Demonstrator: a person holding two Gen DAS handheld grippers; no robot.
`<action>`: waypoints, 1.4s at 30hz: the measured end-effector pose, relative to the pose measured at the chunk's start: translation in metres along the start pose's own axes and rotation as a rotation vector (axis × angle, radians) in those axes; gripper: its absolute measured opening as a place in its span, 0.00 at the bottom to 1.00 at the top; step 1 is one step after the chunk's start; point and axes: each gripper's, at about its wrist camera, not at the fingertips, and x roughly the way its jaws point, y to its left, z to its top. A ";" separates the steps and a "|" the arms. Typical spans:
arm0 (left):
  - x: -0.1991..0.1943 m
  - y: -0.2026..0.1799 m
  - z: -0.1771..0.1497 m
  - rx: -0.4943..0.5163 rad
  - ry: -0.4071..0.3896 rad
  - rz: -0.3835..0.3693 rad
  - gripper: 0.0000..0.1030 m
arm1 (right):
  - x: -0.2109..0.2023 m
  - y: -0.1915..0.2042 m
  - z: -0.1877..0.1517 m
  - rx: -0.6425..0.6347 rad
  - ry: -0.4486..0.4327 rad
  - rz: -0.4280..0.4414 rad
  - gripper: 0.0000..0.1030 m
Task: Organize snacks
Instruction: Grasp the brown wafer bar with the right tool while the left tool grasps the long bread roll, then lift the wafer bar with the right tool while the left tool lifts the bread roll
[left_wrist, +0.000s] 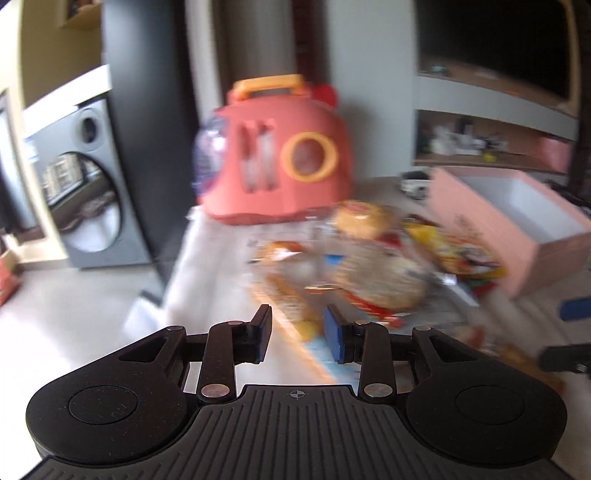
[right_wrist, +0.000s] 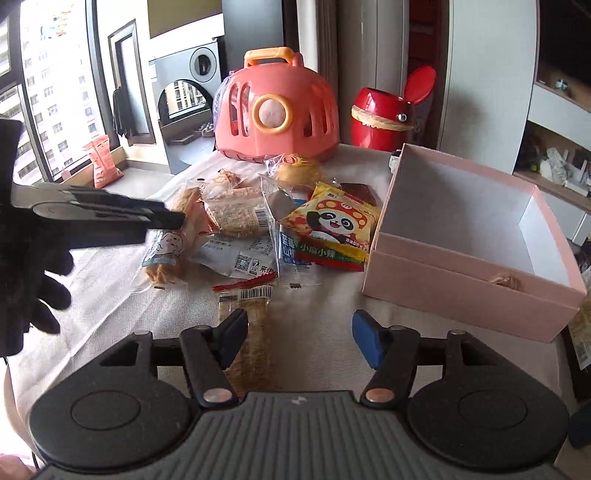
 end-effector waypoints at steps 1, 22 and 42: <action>0.003 0.009 0.002 -0.044 0.019 0.002 0.35 | 0.001 -0.001 -0.001 0.010 -0.001 0.010 0.61; -0.001 0.007 -0.022 -0.005 0.182 -0.298 0.43 | -0.009 0.009 -0.028 -0.042 -0.037 0.017 0.65; -0.068 -0.027 -0.071 0.044 0.288 -0.392 0.43 | -0.047 0.009 -0.044 -0.104 0.007 -0.037 0.35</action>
